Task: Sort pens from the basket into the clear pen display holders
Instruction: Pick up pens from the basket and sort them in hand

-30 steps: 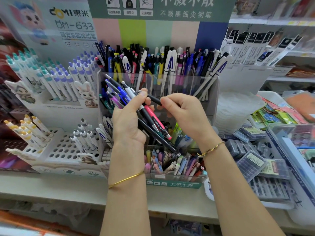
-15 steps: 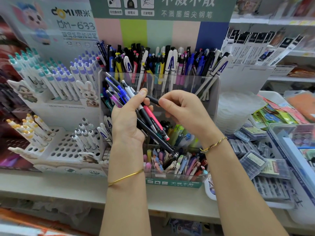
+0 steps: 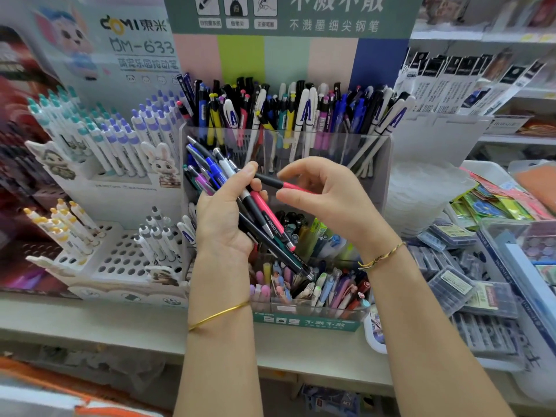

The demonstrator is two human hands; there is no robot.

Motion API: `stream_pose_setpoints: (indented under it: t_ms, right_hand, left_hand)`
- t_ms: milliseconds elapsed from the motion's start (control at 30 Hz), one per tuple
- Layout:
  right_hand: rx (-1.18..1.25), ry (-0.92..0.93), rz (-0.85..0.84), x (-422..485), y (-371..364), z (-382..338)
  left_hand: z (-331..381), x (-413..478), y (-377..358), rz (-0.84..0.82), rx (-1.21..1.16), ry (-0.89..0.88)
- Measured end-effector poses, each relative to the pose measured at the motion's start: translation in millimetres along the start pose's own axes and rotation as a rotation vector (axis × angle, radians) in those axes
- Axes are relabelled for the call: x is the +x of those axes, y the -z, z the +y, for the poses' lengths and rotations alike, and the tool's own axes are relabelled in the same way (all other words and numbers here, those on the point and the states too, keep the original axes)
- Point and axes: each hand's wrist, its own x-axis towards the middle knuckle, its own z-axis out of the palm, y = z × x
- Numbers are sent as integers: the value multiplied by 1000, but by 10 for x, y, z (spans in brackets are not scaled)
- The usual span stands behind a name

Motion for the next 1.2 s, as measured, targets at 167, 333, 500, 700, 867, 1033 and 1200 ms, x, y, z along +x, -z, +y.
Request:
stream_pose_setpoints:
  t_ms: [167, 333, 500, 700, 867, 1033, 1200]
  right_hand:
    - [-141, -37, -80, 1, 1, -30]
    - [335, -174, -85, -115, -90, -1]
    - [693, -317, -148, -125, -108, 20]
    - [713, -278, -193, -117, -185, 80]
    - [718, -238, -209, -94, -245, 81]
    - [580, -191, -139, -82, -241, 32]
    - [326, -120, 82, -53, -287, -55]
  left_hand:
    - [-11, -4, 64, -17, 37, -3]
    - [-36, 18, 150, -77, 128, -47]
    - [-25, -9, 217, -38, 190, -56]
    - [34, -54, 325, -42, 175, -27]
    - [105, -78, 307, -61, 183, -54]
    - [111, -60, 288, -83, 134, -22]
    - [76, -22, 263, -84, 102, 18]
